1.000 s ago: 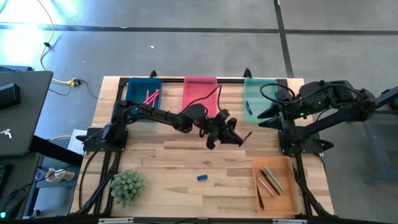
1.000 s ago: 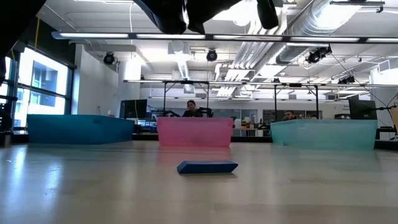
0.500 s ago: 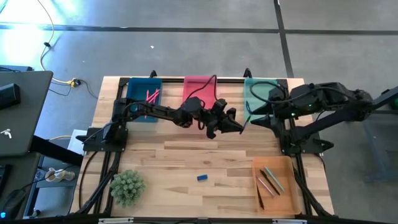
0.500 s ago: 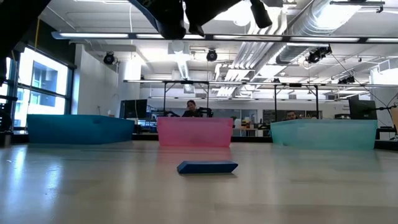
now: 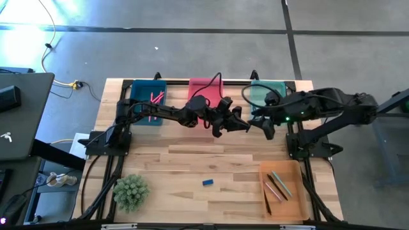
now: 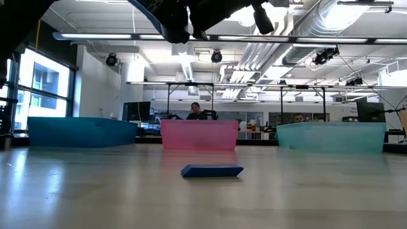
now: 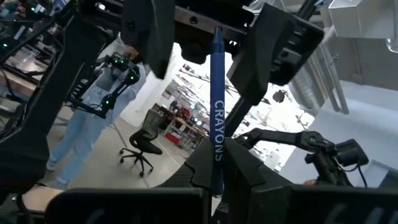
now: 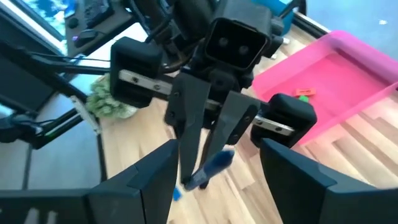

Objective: Sort crayons/erasers/pens/pencils in bins
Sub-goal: Put the blue crayon into the green bin

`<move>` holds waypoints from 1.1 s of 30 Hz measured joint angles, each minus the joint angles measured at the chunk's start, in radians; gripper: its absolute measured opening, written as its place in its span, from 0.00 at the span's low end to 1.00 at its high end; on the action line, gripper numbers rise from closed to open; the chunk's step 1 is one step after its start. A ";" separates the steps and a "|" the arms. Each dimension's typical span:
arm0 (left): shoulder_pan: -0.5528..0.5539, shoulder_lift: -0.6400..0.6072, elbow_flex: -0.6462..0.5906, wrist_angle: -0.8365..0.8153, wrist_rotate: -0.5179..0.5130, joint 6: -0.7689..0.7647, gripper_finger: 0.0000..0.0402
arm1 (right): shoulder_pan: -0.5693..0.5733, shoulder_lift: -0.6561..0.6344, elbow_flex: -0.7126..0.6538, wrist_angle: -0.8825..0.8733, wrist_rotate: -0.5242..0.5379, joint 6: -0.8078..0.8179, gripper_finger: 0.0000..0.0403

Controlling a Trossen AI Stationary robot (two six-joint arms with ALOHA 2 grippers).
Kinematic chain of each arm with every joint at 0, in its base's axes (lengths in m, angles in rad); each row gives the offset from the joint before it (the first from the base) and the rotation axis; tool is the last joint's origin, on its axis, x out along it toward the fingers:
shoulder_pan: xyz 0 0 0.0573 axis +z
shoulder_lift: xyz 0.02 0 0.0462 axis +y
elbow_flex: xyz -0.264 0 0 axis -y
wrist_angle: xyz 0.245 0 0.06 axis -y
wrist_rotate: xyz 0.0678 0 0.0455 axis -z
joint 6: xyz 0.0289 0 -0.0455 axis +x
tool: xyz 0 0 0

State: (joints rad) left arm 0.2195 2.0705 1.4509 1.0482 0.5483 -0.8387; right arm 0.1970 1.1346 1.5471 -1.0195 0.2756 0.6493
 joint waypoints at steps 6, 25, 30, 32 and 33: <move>0.003 0.000 0.000 -0.003 0.009 0.001 0.01 | 0.000 0.020 0.000 -0.012 0.003 0.011 0.41; 0.030 0.002 0.000 -0.066 -0.007 0.056 0.15 | 0.000 0.020 0.000 -0.043 0.009 0.095 0.04; 0.052 0.002 0.000 -0.150 0.006 0.095 0.28 | 0.000 0.025 0.000 -0.130 0.063 0.169 0.03; 0.067 0.002 0.000 -0.187 0.036 0.119 0.32 | 0.000 0.028 0.000 -0.170 0.094 0.206 0.02; 0.076 0.002 0.000 -0.203 0.060 0.127 0.33 | 0.000 0.030 0.000 -0.195 0.113 0.225 0.02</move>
State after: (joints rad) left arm 0.2958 2.0720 1.4506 0.8456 0.6087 -0.7113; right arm 0.1970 1.1649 1.5471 -1.2144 0.3889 0.8741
